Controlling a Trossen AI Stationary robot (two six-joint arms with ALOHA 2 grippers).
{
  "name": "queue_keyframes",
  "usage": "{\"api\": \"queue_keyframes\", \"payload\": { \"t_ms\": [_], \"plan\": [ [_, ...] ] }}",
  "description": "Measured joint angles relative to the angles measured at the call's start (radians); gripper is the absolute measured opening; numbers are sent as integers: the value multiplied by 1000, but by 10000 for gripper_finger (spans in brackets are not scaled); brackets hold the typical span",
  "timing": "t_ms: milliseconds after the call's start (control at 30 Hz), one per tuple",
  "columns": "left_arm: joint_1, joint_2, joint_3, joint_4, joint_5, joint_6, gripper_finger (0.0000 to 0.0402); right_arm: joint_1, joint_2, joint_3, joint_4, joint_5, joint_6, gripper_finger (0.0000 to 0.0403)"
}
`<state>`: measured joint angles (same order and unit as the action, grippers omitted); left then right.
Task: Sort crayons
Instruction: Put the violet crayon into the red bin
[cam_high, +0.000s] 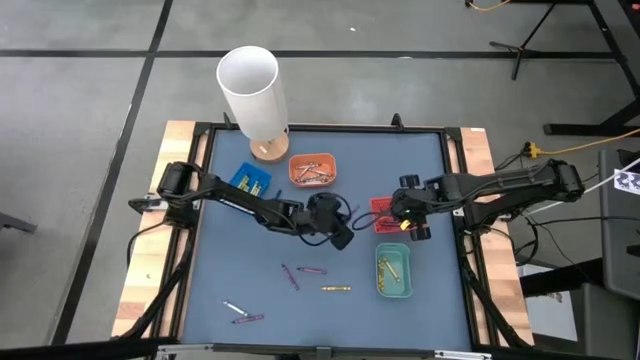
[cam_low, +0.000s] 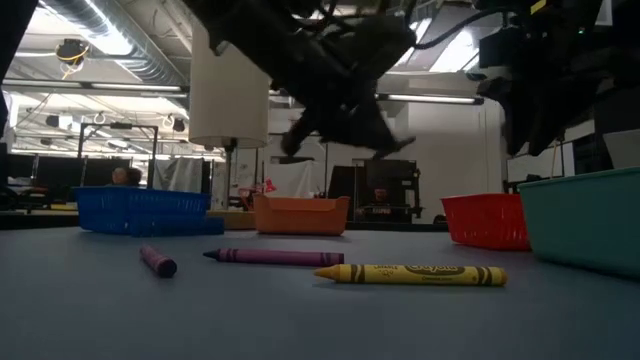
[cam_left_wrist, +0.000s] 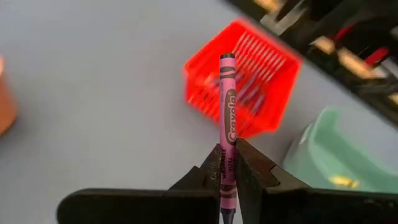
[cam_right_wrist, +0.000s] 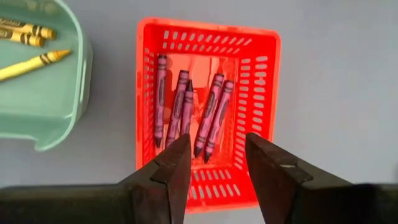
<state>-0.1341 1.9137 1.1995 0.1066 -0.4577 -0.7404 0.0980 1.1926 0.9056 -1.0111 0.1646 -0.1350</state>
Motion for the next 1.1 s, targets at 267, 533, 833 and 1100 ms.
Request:
{"api": "queue_keyframes", "payload": {
  "t_ms": [267,533,833,1100],
  "plan": [
    [10,77,15,337,-18,126,11,0,-132,30,-35,51,-1,152],
    [23,208,159,378,-23,167,11,0,-238,41,-33,94,-4,152],
    [43,360,343,383,4,239,12,0,-278,41,-36,97,-4,152],
    [62,415,379,377,7,243,12,0,-278,41,-35,87,-2,152]
  ]
}}
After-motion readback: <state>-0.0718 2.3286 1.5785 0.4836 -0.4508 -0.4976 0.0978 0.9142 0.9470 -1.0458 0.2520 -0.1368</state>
